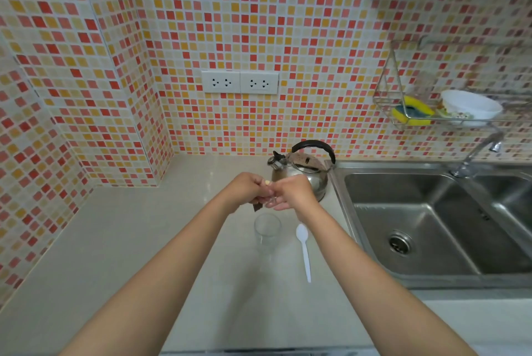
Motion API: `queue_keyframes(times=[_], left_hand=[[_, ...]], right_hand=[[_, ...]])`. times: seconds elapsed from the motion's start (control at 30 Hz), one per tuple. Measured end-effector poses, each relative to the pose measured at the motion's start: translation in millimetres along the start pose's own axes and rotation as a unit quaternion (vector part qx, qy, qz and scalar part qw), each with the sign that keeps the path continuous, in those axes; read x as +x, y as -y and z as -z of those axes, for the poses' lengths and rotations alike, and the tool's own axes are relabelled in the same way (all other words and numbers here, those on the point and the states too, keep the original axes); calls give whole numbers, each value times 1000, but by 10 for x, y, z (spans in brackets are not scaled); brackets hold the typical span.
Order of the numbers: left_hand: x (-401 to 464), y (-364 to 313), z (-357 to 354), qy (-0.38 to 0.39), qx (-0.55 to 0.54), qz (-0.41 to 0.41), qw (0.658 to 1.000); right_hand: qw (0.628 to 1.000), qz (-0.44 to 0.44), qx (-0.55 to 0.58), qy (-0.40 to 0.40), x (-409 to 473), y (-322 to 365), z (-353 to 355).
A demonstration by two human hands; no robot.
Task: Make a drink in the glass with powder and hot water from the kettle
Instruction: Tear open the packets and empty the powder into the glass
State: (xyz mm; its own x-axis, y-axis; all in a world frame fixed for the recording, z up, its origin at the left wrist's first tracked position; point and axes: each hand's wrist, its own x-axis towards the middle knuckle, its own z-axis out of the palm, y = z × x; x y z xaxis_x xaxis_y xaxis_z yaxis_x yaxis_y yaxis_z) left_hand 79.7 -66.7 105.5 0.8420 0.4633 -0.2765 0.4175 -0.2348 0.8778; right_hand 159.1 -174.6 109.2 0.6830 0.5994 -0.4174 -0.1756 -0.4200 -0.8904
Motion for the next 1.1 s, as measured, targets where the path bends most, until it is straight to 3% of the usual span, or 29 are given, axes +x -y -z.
queue_keyframes(times=[0.27,0.5,0.6,0.77,0.93,1.1], left_hand=[[50,-35,-125,50,-73,-33,996],[55,-13,-124,55,-70,-41,995],[51,-21,-134,14,-42,-43,998],[40,-69,-223,-100,93,-72,988],[-14,-47,-306,-160,125,-64,977],[-73,-16,-423,-204,91,-53,973]], right_hand=[[998,29,54,15,-186,-5,276],[1000,-2,-6,-10,-189,117,263],[997,-20,-65,-28,-138,166,209],[980,16,-165,-107,-6,111,70],[985,30,-126,-112,20,54,17],[983,38,-110,-142,6,0,-13]])
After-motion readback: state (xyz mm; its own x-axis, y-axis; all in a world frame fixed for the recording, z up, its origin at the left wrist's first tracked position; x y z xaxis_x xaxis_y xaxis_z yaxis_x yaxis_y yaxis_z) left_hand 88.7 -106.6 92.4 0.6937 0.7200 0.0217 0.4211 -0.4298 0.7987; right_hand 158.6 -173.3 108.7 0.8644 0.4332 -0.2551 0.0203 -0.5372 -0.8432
